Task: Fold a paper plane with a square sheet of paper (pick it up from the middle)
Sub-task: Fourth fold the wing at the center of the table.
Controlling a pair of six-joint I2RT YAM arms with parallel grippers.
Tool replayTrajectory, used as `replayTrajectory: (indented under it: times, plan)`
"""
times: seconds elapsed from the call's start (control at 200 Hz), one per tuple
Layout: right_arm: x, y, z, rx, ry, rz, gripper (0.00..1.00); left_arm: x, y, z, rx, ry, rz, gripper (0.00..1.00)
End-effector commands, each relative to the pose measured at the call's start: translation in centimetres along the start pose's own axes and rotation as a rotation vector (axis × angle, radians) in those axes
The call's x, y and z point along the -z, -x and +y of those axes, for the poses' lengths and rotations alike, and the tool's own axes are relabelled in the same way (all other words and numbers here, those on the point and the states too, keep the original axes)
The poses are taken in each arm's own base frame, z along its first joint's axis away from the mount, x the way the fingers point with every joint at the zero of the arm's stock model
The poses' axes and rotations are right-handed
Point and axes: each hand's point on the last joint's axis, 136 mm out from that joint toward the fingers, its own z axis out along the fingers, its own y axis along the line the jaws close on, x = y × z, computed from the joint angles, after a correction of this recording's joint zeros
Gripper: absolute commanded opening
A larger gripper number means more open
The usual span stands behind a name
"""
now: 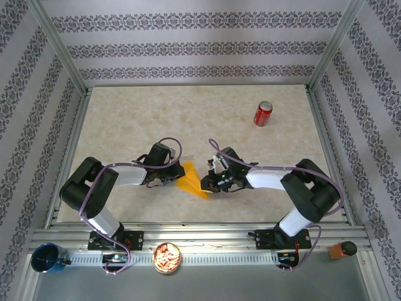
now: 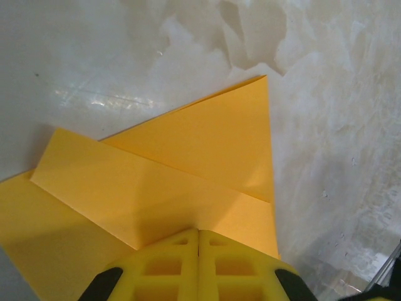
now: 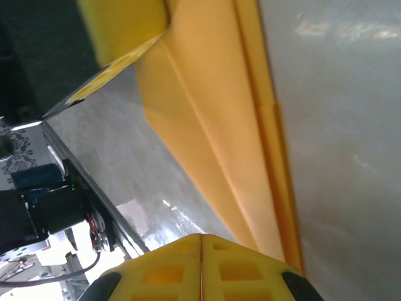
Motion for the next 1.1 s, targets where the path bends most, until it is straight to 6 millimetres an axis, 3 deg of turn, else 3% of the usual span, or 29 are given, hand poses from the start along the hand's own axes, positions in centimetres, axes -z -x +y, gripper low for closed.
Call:
replayTrajectory:
  times: [0.0,0.165,0.34,0.55,0.635,0.959,1.094]
  plan:
    - [-1.0,0.2,1.0,0.012,0.037,0.031,0.09,0.1,-0.4,2.1,0.046,0.061,0.001,0.02]
    - [-1.6,-0.7,-0.4,0.022,0.019,0.078,0.11,0.2,-0.3,1.6,0.039,0.052,0.005,0.02]
    - [-1.9,-2.0,-4.6,-0.074,-0.093,0.098,0.03,0.6,-0.1,0.6,0.022,0.029,0.011,0.05]
    - [-1.4,-2.7,-5.5,-0.086,-0.119,0.088,0.02,2.9,0.5,-3.3,-0.100,0.062,-0.019,0.14]
    - [-1.2,-2.7,-5.6,-0.089,-0.121,0.080,0.02,3.1,0.2,-3.9,-0.083,0.038,-0.028,0.15]
    - [-1.1,-2.5,-5.8,-0.095,-0.132,0.064,0.02,-0.6,-4.2,-7.0,-0.071,-0.080,0.060,0.09]
    - [-1.2,-2.6,-5.9,-0.099,-0.134,0.066,0.02,-1.7,-4.7,-6.0,-0.049,-0.048,0.055,0.07]
